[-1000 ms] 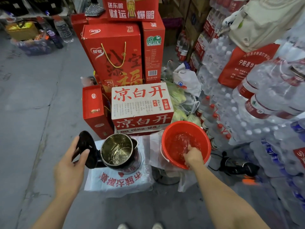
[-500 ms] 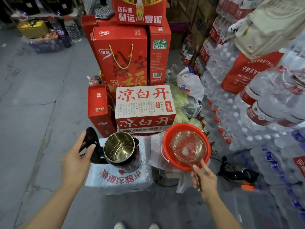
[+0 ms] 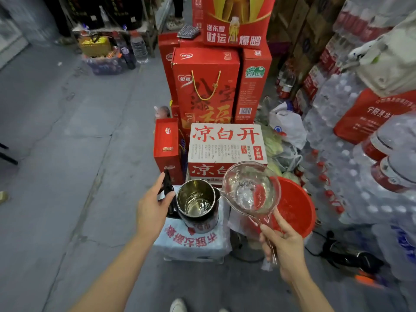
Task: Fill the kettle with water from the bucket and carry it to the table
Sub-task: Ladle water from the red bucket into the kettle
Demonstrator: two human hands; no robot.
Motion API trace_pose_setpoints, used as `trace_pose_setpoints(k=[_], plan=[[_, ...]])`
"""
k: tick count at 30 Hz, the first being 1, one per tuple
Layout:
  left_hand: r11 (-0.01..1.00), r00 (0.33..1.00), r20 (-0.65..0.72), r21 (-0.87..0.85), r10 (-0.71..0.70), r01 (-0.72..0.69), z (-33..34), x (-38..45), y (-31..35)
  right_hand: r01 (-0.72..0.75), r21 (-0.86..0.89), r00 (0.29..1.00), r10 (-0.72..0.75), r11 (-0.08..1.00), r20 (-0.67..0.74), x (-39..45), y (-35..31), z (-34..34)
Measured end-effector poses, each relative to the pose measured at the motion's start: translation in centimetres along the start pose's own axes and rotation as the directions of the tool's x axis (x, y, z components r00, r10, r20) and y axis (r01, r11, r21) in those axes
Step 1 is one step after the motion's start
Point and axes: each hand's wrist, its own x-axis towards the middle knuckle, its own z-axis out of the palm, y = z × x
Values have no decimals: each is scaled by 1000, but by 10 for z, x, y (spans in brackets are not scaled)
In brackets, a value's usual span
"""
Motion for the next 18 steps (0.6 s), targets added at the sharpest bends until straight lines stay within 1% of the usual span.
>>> trace_pose_setpoints(k=[5,9,18], plan=[[1000,1000,11,4,12,-12,-2,3,-5,12,-100,999,-7,995,43,5,12,33],[998,999,26,49,28,-29,-2,5,-8,42,-182,999,-37,982,34,8,15,52],[998,997,60,32,56,-58,-4,8,-14,139,-394,988,-153,908,-4,16,11,69]])
